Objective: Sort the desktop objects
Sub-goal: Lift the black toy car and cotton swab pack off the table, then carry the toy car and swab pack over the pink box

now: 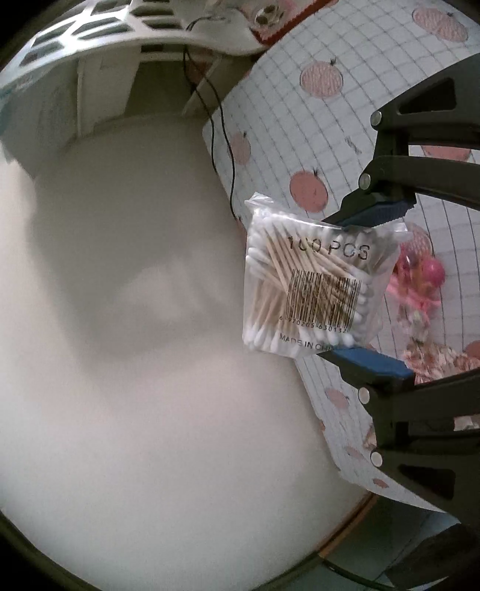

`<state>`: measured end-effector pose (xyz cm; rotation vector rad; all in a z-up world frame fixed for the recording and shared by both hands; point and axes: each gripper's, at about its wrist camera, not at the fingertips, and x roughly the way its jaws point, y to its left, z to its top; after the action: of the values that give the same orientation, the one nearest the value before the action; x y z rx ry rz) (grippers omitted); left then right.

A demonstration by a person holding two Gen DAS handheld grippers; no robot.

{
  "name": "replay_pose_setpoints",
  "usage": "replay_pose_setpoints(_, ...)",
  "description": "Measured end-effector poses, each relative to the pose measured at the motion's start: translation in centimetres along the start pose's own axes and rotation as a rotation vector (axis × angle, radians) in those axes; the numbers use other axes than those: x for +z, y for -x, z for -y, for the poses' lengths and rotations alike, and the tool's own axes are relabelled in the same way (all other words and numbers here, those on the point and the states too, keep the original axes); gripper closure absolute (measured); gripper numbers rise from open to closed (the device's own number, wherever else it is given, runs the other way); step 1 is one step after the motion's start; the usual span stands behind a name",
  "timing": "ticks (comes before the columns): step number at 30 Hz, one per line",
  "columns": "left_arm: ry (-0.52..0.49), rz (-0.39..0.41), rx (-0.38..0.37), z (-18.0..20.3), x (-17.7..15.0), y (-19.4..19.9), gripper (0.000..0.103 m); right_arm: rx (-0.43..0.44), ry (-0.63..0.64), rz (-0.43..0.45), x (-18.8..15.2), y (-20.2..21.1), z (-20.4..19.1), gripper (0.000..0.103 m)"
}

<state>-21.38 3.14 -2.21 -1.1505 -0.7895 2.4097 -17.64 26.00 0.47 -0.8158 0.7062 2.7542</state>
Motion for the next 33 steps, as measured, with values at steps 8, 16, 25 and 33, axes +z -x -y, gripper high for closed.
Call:
replay_pose_setpoints(8, 0.08, 0.073, 0.039, -3.8, 1.7, 2.3, 0.074, 0.068, 0.031, -0.044, -2.5, -0.9, -4.0, 0.042)
replay_pose_setpoints(16, 0.162, 0.132, 0.072, -7.5, 3.1, 4.5, 0.074, 0.131, 0.078, -0.112, -5.4, -2.4, -8.0, 0.042)
replay_pose_setpoints(25, 0.264, 0.146, 0.093, -11.2, 3.7, 6.1, 0.074, 0.168, 0.134, -0.172, -7.8, -3.6, -11.2, 0.042)
replay_pose_setpoints(33, 0.329, 0.139, 0.174, -13.4, 3.7, 6.5, 0.074, 0.221, 0.186, -0.223, -9.3, -4.2, -13.6, 0.041)
